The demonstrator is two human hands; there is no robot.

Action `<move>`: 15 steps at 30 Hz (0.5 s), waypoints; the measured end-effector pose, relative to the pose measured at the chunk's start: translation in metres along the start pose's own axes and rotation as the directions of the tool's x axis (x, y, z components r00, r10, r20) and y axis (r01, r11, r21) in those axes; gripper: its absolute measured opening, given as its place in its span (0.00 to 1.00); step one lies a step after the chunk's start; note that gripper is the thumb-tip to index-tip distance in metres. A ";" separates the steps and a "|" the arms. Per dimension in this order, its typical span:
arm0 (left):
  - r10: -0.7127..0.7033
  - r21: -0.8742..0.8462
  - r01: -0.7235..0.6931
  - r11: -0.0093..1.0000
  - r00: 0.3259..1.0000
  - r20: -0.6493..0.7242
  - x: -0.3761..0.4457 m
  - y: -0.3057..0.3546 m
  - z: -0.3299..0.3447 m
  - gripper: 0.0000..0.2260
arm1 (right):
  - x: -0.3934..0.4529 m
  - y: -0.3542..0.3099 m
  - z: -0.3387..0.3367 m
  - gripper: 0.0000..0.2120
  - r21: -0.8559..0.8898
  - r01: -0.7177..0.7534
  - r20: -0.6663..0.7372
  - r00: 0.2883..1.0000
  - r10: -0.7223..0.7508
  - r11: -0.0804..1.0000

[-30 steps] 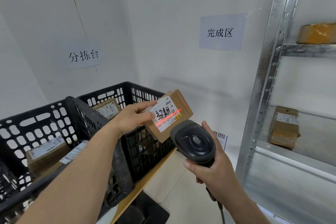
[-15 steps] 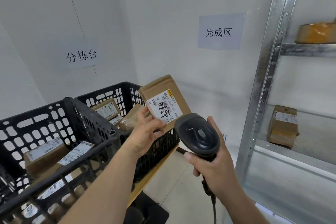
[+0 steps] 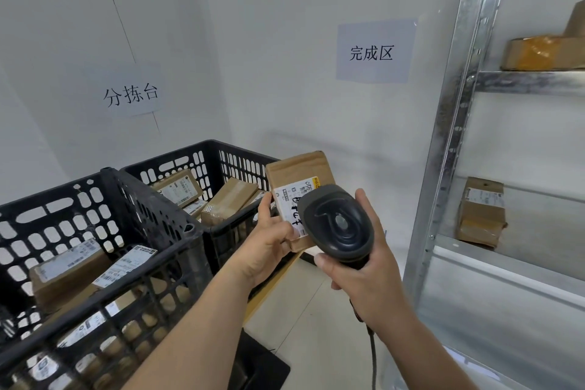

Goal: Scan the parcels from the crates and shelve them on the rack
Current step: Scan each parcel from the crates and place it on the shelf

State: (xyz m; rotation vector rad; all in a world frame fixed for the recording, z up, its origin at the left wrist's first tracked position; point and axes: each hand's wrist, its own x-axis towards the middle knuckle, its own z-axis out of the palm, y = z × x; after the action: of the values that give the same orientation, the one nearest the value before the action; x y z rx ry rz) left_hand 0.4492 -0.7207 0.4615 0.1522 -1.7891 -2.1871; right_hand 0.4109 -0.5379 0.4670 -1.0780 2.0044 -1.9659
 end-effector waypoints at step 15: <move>-0.096 0.270 0.131 0.954 0.986 -0.139 0.000 0.022 -0.014 0.28 | 0.005 0.001 -0.009 0.50 -0.015 -0.013 0.012 1.000 0.014 1.000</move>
State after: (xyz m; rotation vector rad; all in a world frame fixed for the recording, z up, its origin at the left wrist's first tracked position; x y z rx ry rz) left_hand 0.4566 -0.7379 0.4802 0.4560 -2.0523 -1.9380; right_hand 0.4017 -0.5335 0.4694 -1.0738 2.0183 -1.9365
